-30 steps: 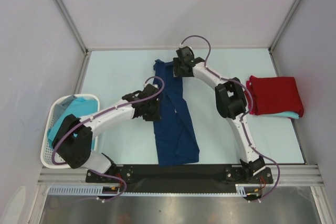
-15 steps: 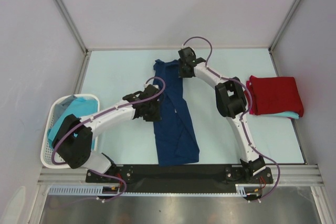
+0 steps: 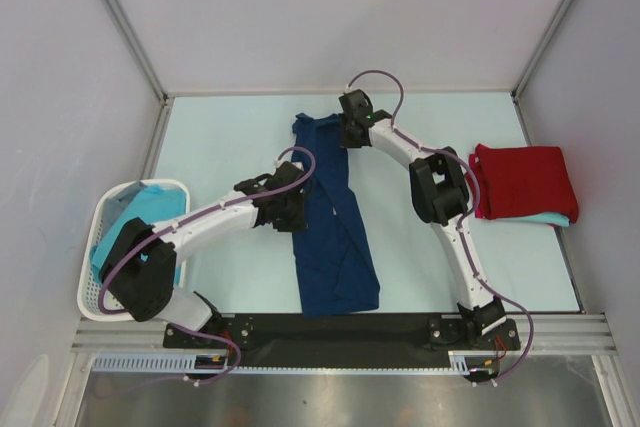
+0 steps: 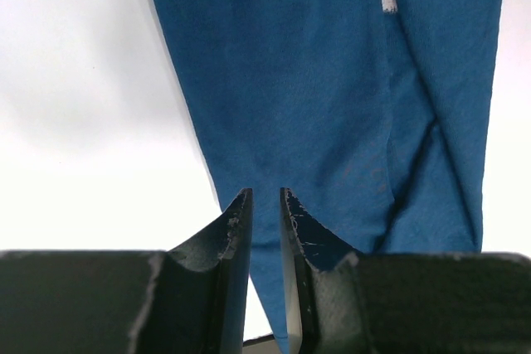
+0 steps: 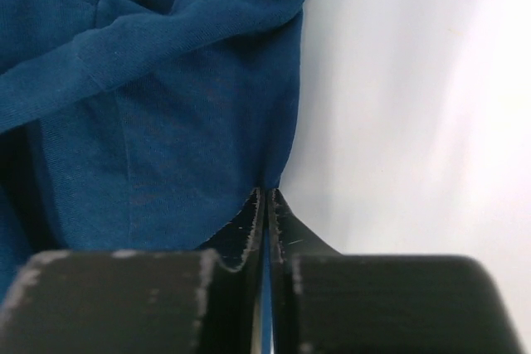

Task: Fold and stack the t-shirts
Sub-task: Rotate the tshirt 95 degrees

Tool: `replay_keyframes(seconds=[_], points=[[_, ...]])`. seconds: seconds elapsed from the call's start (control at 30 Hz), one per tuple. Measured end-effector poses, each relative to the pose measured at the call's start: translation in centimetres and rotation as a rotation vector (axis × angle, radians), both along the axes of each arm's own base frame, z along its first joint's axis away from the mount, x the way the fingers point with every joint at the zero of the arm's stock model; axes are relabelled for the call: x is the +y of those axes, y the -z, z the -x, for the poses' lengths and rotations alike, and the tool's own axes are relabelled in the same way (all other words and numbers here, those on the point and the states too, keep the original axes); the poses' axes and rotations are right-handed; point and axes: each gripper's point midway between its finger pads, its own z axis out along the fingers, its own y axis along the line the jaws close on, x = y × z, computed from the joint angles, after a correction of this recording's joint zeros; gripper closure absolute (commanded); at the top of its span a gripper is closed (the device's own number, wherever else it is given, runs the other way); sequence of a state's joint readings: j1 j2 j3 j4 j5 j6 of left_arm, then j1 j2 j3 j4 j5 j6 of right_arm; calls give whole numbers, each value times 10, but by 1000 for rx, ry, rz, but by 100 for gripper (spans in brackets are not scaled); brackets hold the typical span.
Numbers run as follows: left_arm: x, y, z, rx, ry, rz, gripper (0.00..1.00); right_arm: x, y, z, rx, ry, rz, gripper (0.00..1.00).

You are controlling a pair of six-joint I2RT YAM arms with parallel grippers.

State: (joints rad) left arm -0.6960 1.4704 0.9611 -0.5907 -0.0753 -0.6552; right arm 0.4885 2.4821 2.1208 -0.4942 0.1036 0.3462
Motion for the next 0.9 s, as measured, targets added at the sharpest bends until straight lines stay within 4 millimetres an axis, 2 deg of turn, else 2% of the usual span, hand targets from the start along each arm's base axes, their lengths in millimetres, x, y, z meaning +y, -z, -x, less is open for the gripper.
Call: replay_keyframes(seconds=[0.33,0.9], points=[[0,1,1,3,2,-2,76,-7,0,-3,-4,26,9,100],[-2,7,5,20,15,-16,76,-76,-1,-30,-12,188,57,100]])
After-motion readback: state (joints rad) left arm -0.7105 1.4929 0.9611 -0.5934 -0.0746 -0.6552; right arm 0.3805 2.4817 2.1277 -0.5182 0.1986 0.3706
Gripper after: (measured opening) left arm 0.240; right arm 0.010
